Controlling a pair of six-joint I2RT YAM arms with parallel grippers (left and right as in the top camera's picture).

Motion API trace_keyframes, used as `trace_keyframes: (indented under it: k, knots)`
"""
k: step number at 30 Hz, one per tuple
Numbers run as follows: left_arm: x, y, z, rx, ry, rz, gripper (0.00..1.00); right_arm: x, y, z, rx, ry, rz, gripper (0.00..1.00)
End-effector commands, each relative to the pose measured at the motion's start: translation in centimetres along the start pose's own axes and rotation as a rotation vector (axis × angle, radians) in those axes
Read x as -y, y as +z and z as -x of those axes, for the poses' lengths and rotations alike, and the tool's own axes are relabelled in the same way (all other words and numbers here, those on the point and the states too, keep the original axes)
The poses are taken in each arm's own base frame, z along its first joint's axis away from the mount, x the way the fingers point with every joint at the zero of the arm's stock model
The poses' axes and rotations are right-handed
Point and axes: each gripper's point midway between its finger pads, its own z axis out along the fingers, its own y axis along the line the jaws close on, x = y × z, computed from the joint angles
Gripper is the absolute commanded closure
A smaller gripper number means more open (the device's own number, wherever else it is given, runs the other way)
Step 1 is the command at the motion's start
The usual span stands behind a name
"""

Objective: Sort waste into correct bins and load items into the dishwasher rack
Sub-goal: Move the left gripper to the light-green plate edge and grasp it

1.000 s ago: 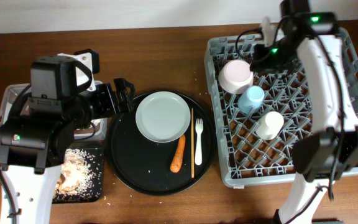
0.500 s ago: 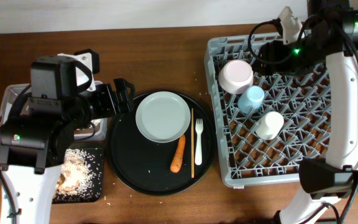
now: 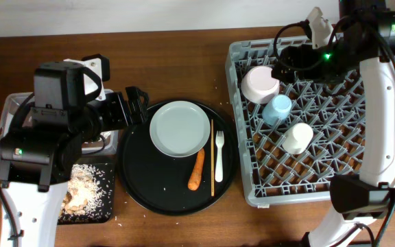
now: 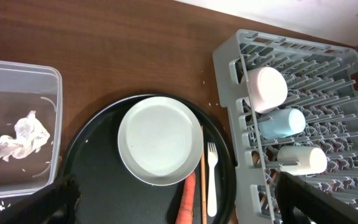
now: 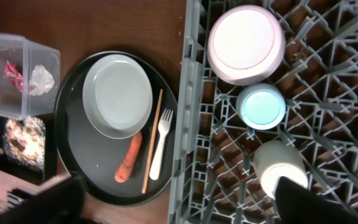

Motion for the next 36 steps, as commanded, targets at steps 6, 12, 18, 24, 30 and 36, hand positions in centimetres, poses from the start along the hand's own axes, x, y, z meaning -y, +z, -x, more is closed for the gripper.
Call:
trace_keyframes:
  k: [6,12,18,24,30,36]
  knots:
    - [0.1,-0.3,0.8,0.03,0.015,0.0,0.01,-0.4,-0.4,-0.1,0.006,-0.001,0.006,0.01]
    - [-0.5,-0.2,-0.3,-0.016,0.005,0.025,0.16,-0.4,-0.4,-0.1,0.006,-0.001,0.006,0.01]
    - [-4.7,1.7,-5.2,-0.248,-0.039,0.229,0.34,-0.4,-0.4,-0.1,0.006,-0.001,0.006,0.01]
    - [-5.9,6.9,-7.0,-0.369,-0.085,0.269,0.34,-0.4,-0.4,-0.1,0.006,-0.001,0.006,0.01]
    - [-4.5,13.5,-7.3,-0.41,-0.022,0.245,0.34,-0.4,-0.4,-0.1,0.006,-0.001,0.006,0.01]
    - [-4.6,16.5,-6.8,-0.395,-0.018,0.237,0.34,-0.4,-0.4,-0.1,0.006,-0.001,0.006,0.01]
